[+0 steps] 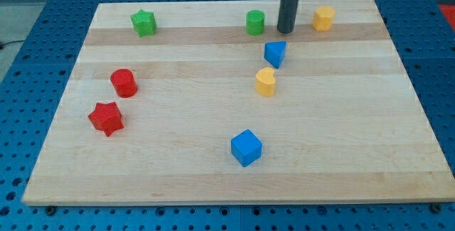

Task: Place the green circle above the top of the yellow heart

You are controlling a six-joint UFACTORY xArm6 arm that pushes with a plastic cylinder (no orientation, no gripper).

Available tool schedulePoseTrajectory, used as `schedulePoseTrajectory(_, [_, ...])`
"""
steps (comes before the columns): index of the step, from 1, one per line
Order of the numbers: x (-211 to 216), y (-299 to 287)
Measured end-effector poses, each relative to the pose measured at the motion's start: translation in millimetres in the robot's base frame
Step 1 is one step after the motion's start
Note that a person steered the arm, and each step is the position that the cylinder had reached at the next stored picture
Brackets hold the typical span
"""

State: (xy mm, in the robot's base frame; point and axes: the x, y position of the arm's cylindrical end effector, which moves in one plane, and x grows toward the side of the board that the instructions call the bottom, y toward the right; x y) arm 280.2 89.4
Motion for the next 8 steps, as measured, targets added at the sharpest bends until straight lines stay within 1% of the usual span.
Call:
schedulePoseTrajectory(1, [-5, -16])
schedulePoseTrajectory(2, [-9, -59])
schedulePoseTrajectory(3, [-10, -71])
schedulePoseTrajectory(4, [-10, -47])
schedulePoseTrajectory(5, [-10, -47])
schedulePoseTrajectory(7, [3, -41])
schedulePoseTrajectory(8, [5, 19])
